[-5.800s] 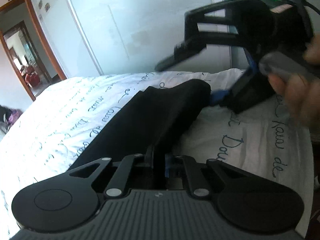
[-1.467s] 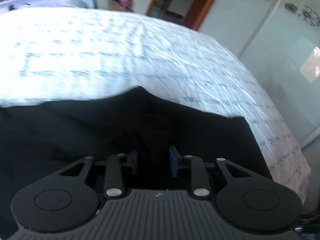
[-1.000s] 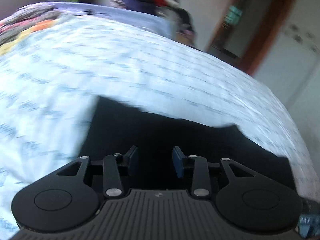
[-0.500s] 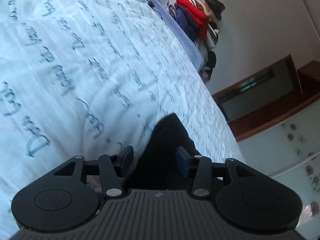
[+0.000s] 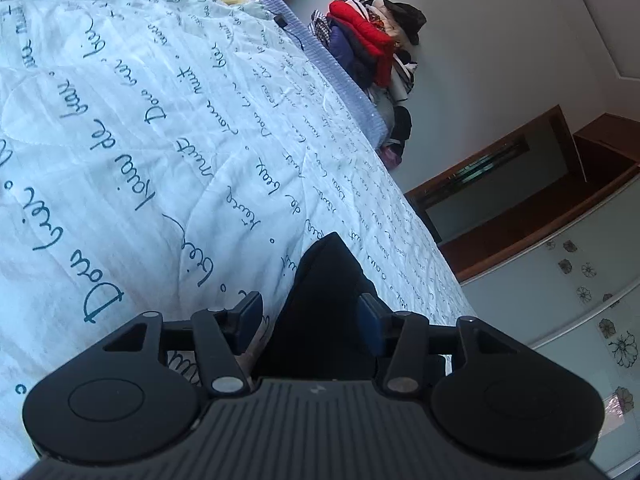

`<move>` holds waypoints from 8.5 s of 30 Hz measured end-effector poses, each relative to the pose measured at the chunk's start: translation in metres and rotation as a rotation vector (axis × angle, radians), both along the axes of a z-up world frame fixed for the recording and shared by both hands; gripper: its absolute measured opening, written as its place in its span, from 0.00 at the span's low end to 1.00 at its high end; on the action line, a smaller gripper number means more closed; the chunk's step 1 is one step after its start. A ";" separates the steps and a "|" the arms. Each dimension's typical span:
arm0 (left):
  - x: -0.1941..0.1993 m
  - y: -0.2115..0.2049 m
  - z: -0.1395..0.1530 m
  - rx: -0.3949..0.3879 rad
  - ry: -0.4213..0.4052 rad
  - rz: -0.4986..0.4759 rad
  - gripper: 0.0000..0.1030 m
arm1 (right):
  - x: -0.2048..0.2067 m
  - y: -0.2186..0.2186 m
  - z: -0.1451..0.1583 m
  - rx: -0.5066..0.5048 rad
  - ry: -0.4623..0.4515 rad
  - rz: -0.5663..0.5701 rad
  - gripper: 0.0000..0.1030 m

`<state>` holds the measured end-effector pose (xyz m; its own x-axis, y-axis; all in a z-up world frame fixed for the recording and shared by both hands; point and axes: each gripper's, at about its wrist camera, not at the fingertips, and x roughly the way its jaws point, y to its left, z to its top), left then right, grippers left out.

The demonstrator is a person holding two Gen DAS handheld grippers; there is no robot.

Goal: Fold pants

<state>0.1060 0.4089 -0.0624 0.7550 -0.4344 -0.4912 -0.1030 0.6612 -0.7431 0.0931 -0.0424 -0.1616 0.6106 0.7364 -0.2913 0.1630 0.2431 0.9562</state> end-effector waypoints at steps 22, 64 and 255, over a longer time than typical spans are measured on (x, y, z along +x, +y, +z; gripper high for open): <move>0.018 0.004 -0.016 -0.096 0.024 -0.087 0.57 | 0.029 0.020 -0.001 -0.074 0.073 -0.210 0.14; 0.078 -0.090 -0.011 0.398 0.067 -0.227 0.23 | 0.018 -0.006 -0.015 -0.009 0.029 -0.144 0.12; -0.013 -0.361 -0.006 0.794 -0.229 -0.534 0.76 | 0.016 -0.326 0.011 -0.027 0.064 0.135 0.92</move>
<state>0.0927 0.0482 -0.0682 0.6692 -0.3530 -0.6539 0.4455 0.8948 -0.0271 0.1095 -0.3680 -0.1509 0.4857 0.8022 -0.3473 0.1878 0.2923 0.9377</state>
